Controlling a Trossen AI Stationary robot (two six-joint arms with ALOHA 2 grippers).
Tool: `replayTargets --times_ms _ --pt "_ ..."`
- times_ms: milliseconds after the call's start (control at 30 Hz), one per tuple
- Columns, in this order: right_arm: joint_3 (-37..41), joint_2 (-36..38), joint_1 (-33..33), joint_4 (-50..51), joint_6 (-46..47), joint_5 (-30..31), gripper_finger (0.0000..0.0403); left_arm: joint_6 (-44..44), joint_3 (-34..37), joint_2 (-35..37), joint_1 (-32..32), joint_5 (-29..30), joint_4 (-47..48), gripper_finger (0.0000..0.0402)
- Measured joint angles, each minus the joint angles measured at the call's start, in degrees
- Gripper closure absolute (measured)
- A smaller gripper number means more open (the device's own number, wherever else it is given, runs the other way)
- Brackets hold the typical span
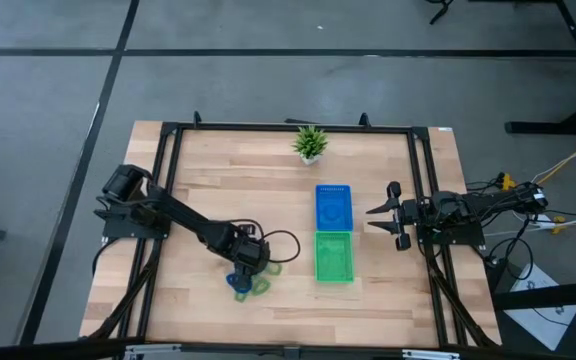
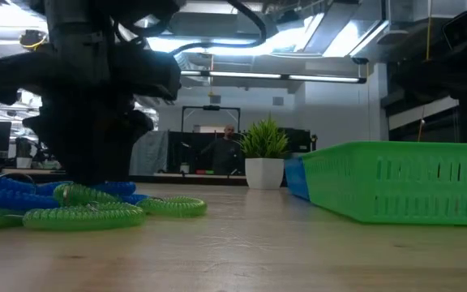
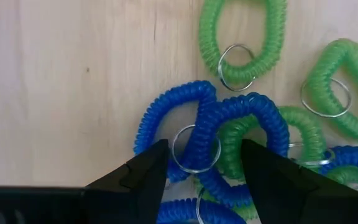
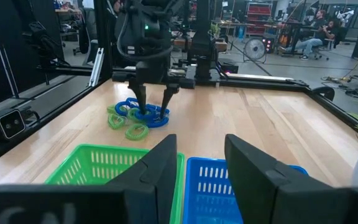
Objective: Sort spring keychains
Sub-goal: Put the blue spring keychain into the blue bin
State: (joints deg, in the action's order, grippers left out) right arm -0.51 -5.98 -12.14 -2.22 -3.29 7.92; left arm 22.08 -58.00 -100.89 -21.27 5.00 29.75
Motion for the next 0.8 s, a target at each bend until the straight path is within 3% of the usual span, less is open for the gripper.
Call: replayTargets --times_ms 400,800 --pt "0.0 0.0 0.0 0.0 0.0 0.0 0.0267 1.4 -1.5 1.6 -0.4 0.4 -0.4 0.0256" --pt "0.0 0.0 0.0 0.0 0.0 0.0 0.0267 1.2 -1.5 -0.1 -0.4 1.5 -0.3 0.0261"
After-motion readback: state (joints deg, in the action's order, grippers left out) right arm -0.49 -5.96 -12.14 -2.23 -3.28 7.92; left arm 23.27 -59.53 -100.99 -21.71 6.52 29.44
